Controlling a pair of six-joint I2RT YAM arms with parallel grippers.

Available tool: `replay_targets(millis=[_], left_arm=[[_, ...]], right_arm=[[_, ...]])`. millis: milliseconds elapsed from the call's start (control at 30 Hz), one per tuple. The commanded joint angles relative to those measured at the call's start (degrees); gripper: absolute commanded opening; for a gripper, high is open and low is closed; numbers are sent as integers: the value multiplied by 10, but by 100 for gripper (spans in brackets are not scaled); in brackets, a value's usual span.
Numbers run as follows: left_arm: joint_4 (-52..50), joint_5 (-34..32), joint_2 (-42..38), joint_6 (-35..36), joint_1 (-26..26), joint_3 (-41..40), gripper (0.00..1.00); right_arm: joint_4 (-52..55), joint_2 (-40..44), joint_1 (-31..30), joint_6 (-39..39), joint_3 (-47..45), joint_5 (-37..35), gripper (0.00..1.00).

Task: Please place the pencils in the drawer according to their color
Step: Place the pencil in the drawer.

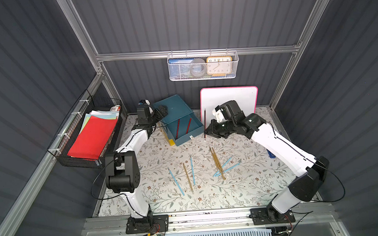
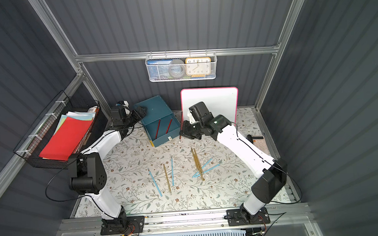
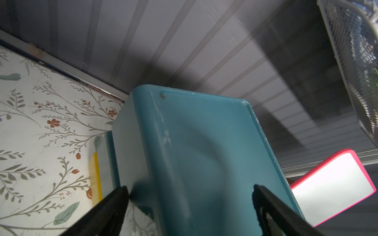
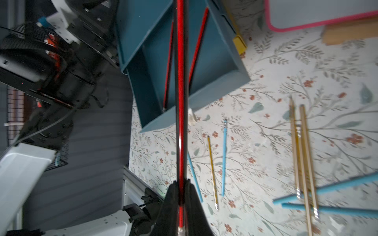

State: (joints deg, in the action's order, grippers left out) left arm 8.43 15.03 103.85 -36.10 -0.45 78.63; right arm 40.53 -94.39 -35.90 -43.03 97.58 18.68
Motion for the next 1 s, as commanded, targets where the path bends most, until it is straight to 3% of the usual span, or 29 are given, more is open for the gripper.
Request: replay_targets(millis=[0,233,667,967], left_arm=[[15,8,-2,-5,-1,-4,100],[15,9,-1,-4,-1,-2,100],[20,13,-1,-8,-1,-5,100],[20,13,-1,-8,-1,-4,100]], right_arm=[[-47,-47,-13,-61,37,34,0],[-130,-104,-33,-150,57,61,0],[-278,-140,-45,-303,14,82,0],[-298,-166,-47,-335,16,79,0]])
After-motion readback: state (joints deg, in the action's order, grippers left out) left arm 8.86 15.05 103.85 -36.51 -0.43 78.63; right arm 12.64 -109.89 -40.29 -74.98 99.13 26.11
